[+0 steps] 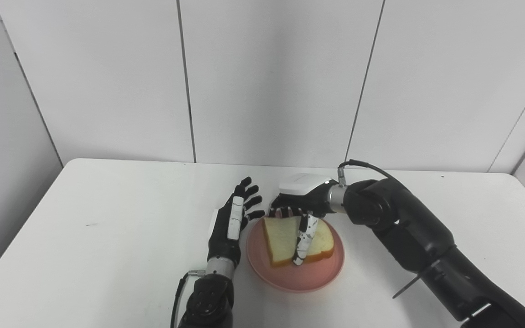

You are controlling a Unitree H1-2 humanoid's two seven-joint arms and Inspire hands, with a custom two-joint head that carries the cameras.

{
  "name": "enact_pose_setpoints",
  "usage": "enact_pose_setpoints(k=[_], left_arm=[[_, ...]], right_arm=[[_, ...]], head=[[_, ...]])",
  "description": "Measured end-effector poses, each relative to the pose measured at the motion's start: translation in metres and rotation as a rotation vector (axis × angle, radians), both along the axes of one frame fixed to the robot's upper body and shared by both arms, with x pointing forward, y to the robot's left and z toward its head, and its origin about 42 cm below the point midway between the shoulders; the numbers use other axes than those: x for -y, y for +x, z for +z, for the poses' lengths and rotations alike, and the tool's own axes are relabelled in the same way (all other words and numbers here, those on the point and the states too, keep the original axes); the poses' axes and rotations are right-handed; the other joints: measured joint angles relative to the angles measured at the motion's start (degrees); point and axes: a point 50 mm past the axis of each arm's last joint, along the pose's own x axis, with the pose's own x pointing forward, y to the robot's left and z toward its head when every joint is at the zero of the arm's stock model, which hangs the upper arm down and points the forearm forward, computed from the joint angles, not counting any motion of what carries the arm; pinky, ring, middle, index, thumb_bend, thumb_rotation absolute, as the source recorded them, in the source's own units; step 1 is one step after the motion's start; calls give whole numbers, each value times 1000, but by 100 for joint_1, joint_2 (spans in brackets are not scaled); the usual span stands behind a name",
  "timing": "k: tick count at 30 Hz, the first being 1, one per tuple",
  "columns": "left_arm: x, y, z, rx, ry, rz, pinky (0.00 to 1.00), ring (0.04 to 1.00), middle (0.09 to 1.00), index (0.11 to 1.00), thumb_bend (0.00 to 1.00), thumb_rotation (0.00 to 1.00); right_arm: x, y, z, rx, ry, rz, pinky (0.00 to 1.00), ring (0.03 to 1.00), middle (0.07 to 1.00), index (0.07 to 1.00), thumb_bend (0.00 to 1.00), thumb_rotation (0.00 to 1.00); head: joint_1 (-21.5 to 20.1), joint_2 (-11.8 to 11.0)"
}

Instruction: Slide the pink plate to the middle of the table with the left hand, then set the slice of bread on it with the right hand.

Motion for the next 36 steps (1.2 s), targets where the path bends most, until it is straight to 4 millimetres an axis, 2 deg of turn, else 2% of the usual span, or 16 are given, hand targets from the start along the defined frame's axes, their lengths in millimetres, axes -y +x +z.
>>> enact_pose_setpoints(k=[3, 9, 15, 16, 19, 32, 34, 36], left_arm=[[-1, 0, 1, -8, 2, 0, 694, 825, 864, 862, 1000, 1000], [-1, 0, 2, -15, 4, -1, 707, 826, 863, 869, 1000, 1000], [-1, 0, 2, -16, 4, -2, 696, 837, 859, 869, 1000, 1000], [-1, 0, 2, -16, 4, -2, 691, 838, 859, 869, 1000, 1000], [-1, 0, 2, -17, 5, -2, 684, 840, 861, 869, 999, 1000], [-2, 0, 2, -24, 4, 1, 692, 835, 863, 867, 982, 1000], [-2, 0, 2, -25, 4, 2, 692, 837, 864, 868, 988, 1000], [-3, 0, 2, -25, 3, 2, 697, 842, 863, 867, 981, 1000]], right_arm=[[-3, 0, -2, -5, 1, 3, 414, 487, 565, 641, 714, 296], [-4, -1, -4, -9, -8, 8, 446, 516, 588, 659, 736, 328], [-4, -2, -1, 0, -4, 17, 560, 626, 682, 694, 859, 374], [-4, -3, 0, 1, -3, 18, 588, 657, 706, 707, 917, 418], [-3, -5, 4, 7, -11, 27, 629, 722, 765, 731, 992, 470], [-1, -21, 22, -16, -113, 41, 642, 800, 853, 792, 1000, 487], [0, -22, 24, -13, -128, 39, 661, 804, 849, 801, 1000, 490], [0, -23, 27, -1, -135, 39, 720, 828, 856, 810, 1000, 496]], head=[[-26, 44], [-35, 70], [-35, 70], [-35, 70], [-70, 70], [-123, 105], [-132, 114], [-141, 114]])
